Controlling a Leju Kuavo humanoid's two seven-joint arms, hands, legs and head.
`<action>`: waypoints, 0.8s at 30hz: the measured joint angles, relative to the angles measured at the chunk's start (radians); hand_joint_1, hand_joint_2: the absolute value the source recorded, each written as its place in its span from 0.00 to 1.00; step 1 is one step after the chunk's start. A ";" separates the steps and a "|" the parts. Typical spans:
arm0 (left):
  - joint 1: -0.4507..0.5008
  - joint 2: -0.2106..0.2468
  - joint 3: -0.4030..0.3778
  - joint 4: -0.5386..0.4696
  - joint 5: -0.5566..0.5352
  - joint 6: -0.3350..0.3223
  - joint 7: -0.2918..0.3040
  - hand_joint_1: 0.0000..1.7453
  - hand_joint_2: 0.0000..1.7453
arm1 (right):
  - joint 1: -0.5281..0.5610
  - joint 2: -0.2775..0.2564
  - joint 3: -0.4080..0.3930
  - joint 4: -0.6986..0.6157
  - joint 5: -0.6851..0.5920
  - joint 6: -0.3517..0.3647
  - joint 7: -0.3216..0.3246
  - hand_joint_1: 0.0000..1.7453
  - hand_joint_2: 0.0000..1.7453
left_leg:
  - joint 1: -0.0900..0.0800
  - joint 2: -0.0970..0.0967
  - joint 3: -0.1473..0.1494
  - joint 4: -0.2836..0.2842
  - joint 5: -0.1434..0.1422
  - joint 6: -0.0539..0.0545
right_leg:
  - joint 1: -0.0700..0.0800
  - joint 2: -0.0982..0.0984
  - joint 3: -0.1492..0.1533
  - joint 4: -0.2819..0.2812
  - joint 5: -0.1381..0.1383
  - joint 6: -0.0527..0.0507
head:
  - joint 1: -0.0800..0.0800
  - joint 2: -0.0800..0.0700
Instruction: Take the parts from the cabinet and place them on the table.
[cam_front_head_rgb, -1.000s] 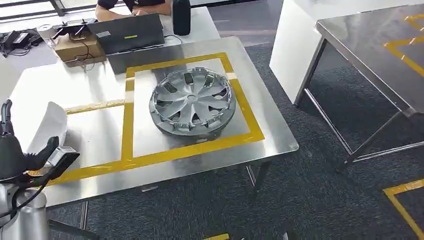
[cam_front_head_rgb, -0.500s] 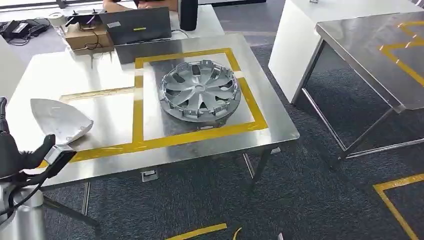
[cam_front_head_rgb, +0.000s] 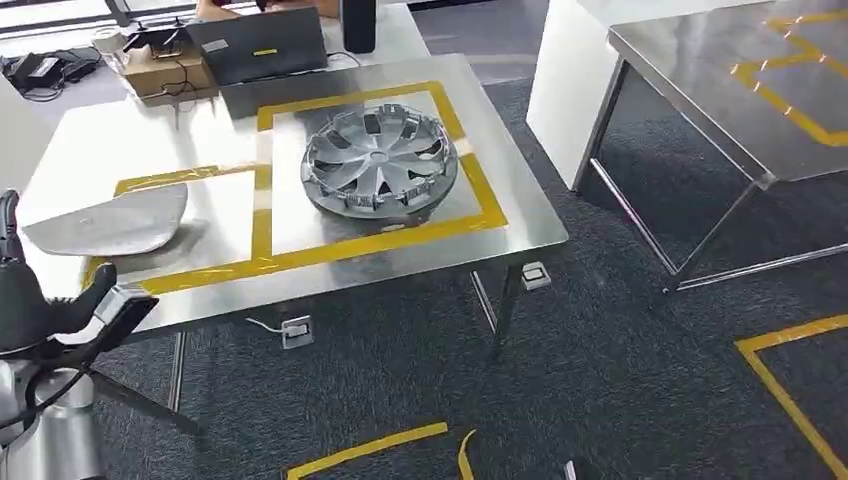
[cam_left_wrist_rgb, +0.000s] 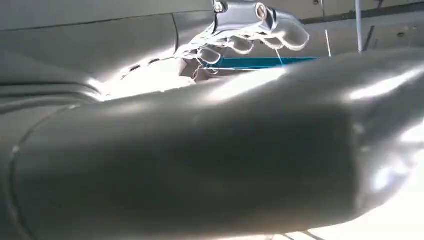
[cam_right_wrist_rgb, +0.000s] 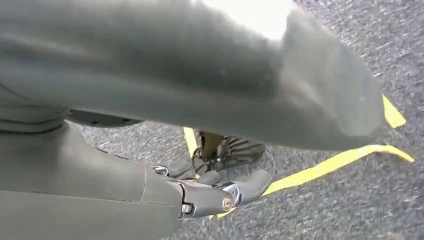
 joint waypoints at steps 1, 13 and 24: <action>0.001 0.000 -0.002 0.002 0.001 0.000 0.004 0.00 0.00 | 0.001 0.000 0.000 0.000 0.000 -0.001 -0.001 0.00 0.00 | 0.000 0.000 -0.015 0.072 -0.037 -0.003 | 0.001 0.000 -0.015 0.001 0.011 0.000 | 0.000 0.000; -0.016 0.009 -0.056 0.013 -0.007 0.000 0.060 0.00 0.00 | 0.017 0.005 -0.001 0.000 -0.013 0.000 -0.011 0.00 0.00 | -0.005 0.003 0.191 -0.185 0.051 0.061 | -0.002 0.004 -0.113 0.021 0.074 0.055 | -0.003 0.000; -0.012 0.025 -0.084 0.020 -0.019 0.000 0.111 0.00 0.00 | 0.017 0.009 -0.003 0.000 -0.016 -0.002 -0.048 0.00 0.00 | -0.010 0.006 0.042 -0.157 0.165 0.045 | 0.007 0.004 0.074 0.008 -0.071 0.039 | 0.000 0.000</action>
